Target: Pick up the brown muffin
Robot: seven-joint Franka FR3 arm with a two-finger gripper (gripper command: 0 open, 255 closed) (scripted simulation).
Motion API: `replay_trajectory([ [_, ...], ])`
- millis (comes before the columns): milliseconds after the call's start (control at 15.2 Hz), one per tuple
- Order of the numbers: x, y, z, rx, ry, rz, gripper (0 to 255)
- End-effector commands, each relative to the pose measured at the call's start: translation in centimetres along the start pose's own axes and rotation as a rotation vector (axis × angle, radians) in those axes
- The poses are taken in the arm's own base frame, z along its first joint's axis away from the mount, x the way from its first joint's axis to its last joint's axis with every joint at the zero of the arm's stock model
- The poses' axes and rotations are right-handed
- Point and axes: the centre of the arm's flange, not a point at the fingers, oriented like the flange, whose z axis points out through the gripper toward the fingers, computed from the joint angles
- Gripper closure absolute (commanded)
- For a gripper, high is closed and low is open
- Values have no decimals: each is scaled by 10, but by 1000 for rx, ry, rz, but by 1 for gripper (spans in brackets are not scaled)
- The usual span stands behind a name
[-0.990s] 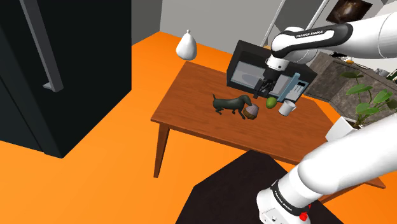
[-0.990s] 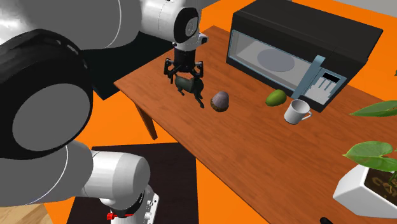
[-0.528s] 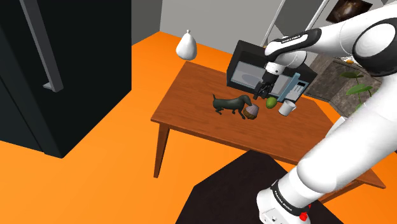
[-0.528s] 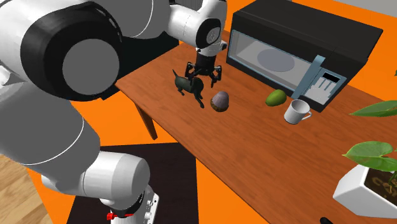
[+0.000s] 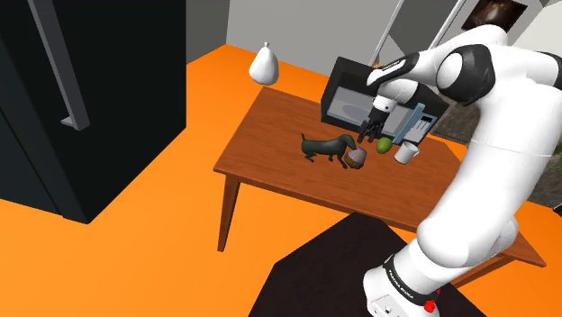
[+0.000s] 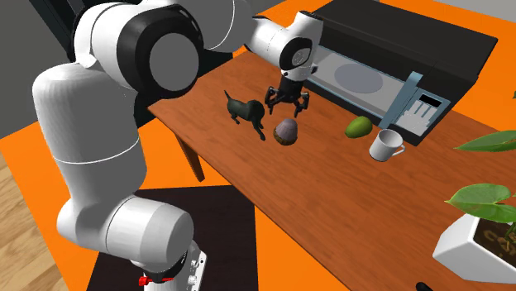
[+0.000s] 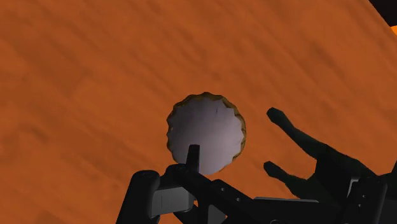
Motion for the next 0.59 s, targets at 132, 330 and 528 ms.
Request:
replay_trajectory([
  [132, 15, 37, 13, 10, -1, 6, 0],
  [330, 17, 39, 29, 10, -1, 6, 0],
  [528, 19, 42, 44, 10, -1, 6, 0],
])
